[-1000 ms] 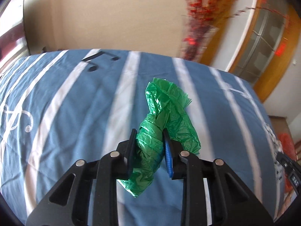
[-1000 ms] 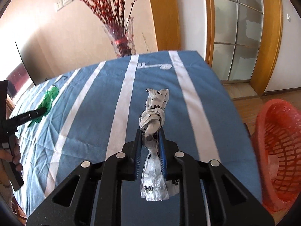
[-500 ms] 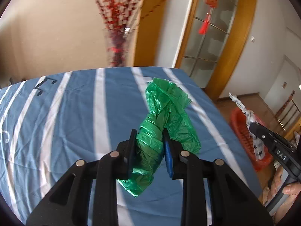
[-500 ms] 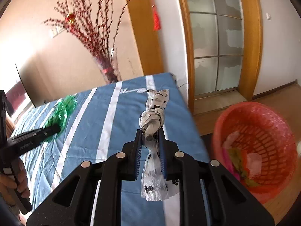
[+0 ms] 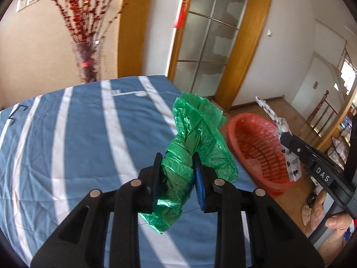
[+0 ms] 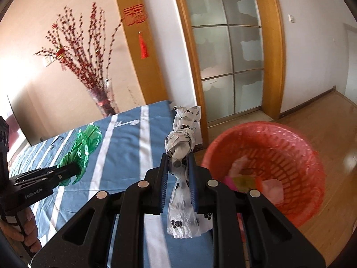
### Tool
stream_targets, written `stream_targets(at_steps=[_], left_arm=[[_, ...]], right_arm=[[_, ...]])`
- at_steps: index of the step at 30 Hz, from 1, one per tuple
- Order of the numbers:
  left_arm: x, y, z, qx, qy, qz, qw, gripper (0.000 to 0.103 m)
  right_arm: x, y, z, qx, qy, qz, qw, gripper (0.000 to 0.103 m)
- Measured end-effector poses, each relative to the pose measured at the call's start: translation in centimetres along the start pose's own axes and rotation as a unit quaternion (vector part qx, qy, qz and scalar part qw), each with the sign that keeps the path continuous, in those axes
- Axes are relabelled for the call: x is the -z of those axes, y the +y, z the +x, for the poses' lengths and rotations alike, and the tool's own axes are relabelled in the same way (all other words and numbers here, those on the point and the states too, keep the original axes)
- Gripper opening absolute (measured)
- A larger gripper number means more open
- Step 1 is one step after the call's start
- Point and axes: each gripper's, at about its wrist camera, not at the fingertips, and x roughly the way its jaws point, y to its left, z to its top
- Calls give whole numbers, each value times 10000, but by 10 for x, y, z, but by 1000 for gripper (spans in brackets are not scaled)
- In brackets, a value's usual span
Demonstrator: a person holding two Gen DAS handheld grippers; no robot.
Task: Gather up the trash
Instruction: 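Carry green and dotted bags to the red basket and open both tools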
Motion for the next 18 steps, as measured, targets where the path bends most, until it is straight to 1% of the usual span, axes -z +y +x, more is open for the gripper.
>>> stream_targets(at_steps=[12,18], left_arm=[[-2,-67,32,508,170,250,9983,27],[-6,-93,48,680,197,312,9970,27]], right_arm=[[7,-53,-6,284,-10,394,9988,18],[8,-76,-8,385,-39,541,9978,18]])
